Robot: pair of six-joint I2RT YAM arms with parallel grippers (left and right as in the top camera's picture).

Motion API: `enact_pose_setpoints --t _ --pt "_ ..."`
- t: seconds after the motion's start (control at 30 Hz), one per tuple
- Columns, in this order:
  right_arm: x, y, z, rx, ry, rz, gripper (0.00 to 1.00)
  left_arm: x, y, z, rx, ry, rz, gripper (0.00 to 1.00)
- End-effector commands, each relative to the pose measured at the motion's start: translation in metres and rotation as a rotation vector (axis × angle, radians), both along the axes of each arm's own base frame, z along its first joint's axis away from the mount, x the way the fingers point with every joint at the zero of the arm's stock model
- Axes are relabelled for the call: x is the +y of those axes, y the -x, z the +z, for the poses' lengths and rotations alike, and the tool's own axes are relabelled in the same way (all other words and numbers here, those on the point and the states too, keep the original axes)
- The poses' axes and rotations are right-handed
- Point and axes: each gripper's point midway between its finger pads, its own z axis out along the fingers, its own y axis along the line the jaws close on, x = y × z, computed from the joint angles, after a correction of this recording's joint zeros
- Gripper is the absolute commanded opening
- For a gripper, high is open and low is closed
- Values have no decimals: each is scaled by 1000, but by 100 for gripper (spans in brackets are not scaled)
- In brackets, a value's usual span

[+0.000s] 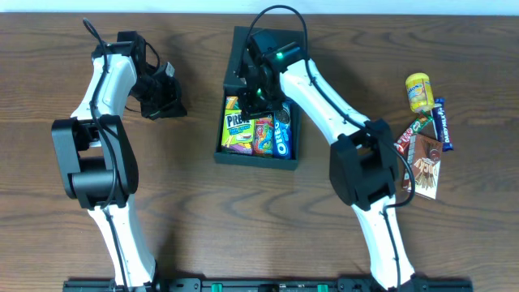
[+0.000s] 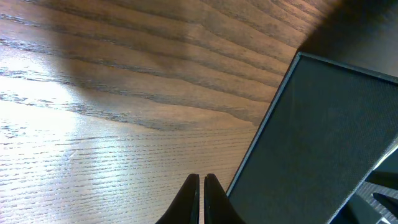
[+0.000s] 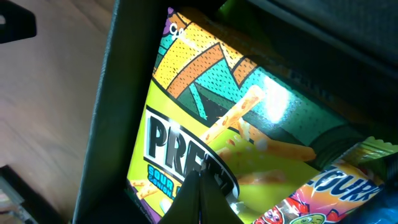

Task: Pack container
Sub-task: 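Lower the Pretz box into the box's left side and release, then move the right gripper back to the brown Pocky box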

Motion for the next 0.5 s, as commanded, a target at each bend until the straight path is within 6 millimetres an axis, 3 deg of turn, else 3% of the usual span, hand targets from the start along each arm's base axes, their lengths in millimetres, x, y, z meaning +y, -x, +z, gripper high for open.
enact_pose_setpoints --t 0.0,0.1,0.23,0.33,0.47 --pt "-9 -21 46 -111 -64 4 1 1 -7 10 -42 -19 -14 6" --pt "-33 -39 89 -238 -57 -38 1 2 -7 10 -40 -25 -14 6" --pt "-102 -65 127 -381 93 -181 1 2 -7 10 -40 -25 -14 6" --pt "-158 -69 138 -379 167 -270 1 2 -7 10 -40 -25 -14 6" --pt "-226 -59 133 -276 228 -375 2 2 -7 10 -41 -25 -14 6"
